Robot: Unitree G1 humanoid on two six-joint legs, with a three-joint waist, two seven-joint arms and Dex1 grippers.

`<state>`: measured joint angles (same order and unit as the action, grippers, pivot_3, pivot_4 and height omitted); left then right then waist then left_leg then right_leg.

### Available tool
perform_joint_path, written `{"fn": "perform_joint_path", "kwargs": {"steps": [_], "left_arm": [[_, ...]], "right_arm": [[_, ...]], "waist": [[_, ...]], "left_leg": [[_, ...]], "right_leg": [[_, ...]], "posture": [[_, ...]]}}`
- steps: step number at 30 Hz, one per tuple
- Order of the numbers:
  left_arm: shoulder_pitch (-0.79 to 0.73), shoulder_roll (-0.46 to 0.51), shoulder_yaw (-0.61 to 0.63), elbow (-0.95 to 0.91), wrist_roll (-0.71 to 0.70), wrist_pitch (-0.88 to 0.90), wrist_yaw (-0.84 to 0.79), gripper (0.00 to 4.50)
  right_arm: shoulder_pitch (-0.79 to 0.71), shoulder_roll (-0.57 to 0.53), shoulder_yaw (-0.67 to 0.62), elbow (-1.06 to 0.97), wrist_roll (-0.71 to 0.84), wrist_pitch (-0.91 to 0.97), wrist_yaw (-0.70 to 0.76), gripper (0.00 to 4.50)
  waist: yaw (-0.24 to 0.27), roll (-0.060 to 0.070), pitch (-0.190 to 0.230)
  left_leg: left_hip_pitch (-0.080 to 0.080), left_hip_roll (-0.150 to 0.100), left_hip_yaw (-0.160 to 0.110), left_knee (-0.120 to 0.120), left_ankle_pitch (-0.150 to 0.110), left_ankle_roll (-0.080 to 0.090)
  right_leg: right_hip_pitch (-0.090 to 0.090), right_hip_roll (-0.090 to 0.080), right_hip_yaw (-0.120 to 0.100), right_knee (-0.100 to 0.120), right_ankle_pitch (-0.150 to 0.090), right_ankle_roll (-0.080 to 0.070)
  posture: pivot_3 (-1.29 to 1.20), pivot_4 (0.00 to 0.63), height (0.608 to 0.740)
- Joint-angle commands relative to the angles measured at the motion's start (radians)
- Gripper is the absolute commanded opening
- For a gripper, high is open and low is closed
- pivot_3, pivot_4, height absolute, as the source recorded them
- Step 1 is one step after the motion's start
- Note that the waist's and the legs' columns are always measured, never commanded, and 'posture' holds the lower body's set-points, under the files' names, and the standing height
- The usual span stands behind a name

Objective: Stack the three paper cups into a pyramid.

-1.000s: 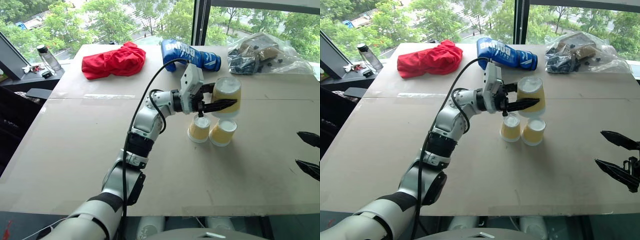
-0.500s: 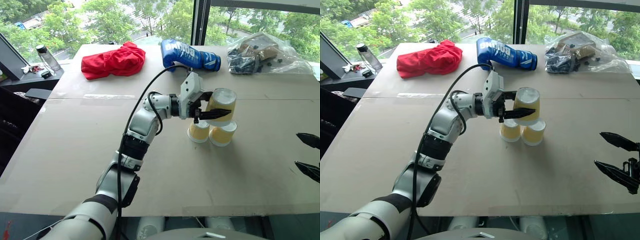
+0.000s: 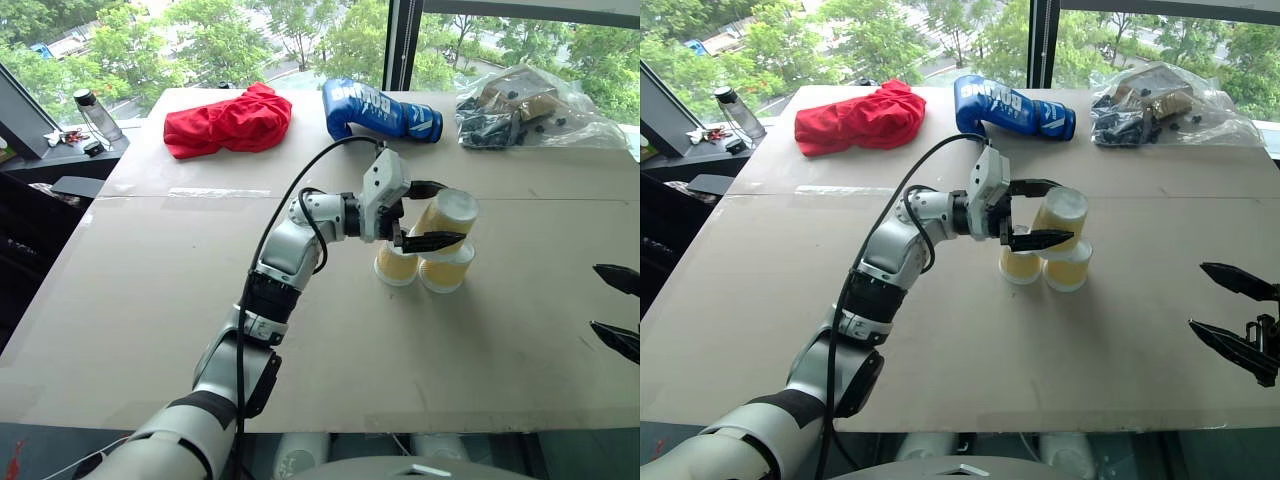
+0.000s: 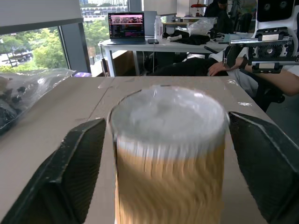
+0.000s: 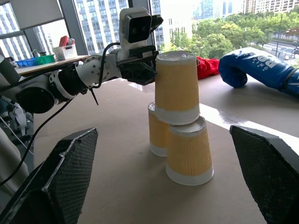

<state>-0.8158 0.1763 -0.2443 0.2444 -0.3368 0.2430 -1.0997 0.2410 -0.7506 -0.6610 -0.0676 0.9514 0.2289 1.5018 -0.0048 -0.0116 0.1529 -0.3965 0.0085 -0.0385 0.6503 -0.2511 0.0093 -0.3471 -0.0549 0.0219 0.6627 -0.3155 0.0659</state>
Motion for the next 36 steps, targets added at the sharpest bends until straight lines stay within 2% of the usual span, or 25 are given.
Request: {"fn": "perform_joint_path", "kwargs": {"steps": [1,11,16,22,26,29,32,34,36], "left_arm": [[0.001,-0.002,0.002,-0.052,-0.001,-0.010,-0.004,4.47],[0.010,0.011,0.017,-0.123,-0.025,0.022,0.002,4.47],[0.003,0.046,0.050,-0.198,-0.057,0.068,0.011,4.47],[-0.066,0.073,0.211,-0.278,-0.168,0.125,0.108,4.47],[-0.058,0.093,0.285,-0.333,-0.263,0.206,0.148,4.47],[0.061,0.198,0.291,-0.384,-0.246,0.256,0.136,4.47],[0.280,0.336,0.278,-0.417,-0.129,0.224,0.159,4.47],[0.408,0.369,0.299,-0.425,-0.056,0.156,0.219,4.47],[0.592,0.397,0.345,-0.477,-0.075,0.132,0.201,4.47]], "right_arm": [[-0.007,0.001,-0.042,-0.029,0.021,-0.006,0.011,4.50],[-0.013,0.008,-0.040,-0.033,0.018,-0.004,0.008,4.50],[-0.017,0.007,-0.040,-0.030,0.015,-0.006,0.007,4.50],[-0.021,0.013,-0.031,-0.011,0.005,-0.012,0.014,4.50],[-0.033,0.015,-0.022,0.001,-0.002,-0.013,0.019,4.50],[-0.038,0.020,-0.017,0.017,-0.012,-0.019,0.027,4.50],[-0.020,0.036,-0.005,0.046,-0.050,-0.056,0.045,4.50],[-0.009,0.042,0.010,0.073,-0.085,-0.085,0.050,4.50],[0.000,0.034,0.041,0.119,-0.142,-0.105,0.043,4.50]], "waist": [[0.000,0.000,0.000],[0.000,0.000,0.000],[0.000,0.000,0.000],[-0.001,0.000,0.000],[-0.001,0.000,0.000],[-0.010,0.002,0.000],[-0.015,0.003,0.000],[-0.012,0.003,0.001],[-0.007,0.003,0.002]], "left_leg": [[0.000,0.000,0.000,0.000,0.000,0.000],[0.000,0.000,0.000,0.000,0.000,0.000],[0.000,0.000,0.000,0.000,0.000,0.000],[0.000,0.001,0.000,0.000,0.000,0.000],[0.000,0.001,0.000,0.000,0.000,0.000],[0.001,0.001,0.000,0.000,0.000,0.000],[0.005,0.002,0.002,-0.003,0.000,0.000],[0.007,0.003,0.003,-0.005,0.000,0.000],[0.006,0.004,0.003,-0.005,0.000,0.000]], "right_leg": [[0.000,0.000,0.000,0.000,0.000,0.000],[0.000,0.000,0.000,0.000,0.000,0.000],[0.000,0.000,0.000,0.000,0.000,0.000],[0.000,0.000,0.000,0.000,0.000,0.000],[0.001,0.000,0.000,-0.001,0.000,0.000],[0.001,0.000,0.000,0.000,0.000,0.000],[0.001,0.001,0.003,0.000,0.000,0.000],[0.002,0.001,0.004,0.000,0.000,0.000],[0.002,0.000,0.004,-0.001,0.000,0.000]], "posture": [[0.00,0.150,0.740],[0.00,0.150,0.740],[0.00,0.150,0.740],[0.00,0.150,0.740],[0.00,0.150,0.740],[0.00,0.150,0.740],[0.00,0.150,0.740],[0.00,0.150,0.740],[0.00,0.150,0.740]]}}
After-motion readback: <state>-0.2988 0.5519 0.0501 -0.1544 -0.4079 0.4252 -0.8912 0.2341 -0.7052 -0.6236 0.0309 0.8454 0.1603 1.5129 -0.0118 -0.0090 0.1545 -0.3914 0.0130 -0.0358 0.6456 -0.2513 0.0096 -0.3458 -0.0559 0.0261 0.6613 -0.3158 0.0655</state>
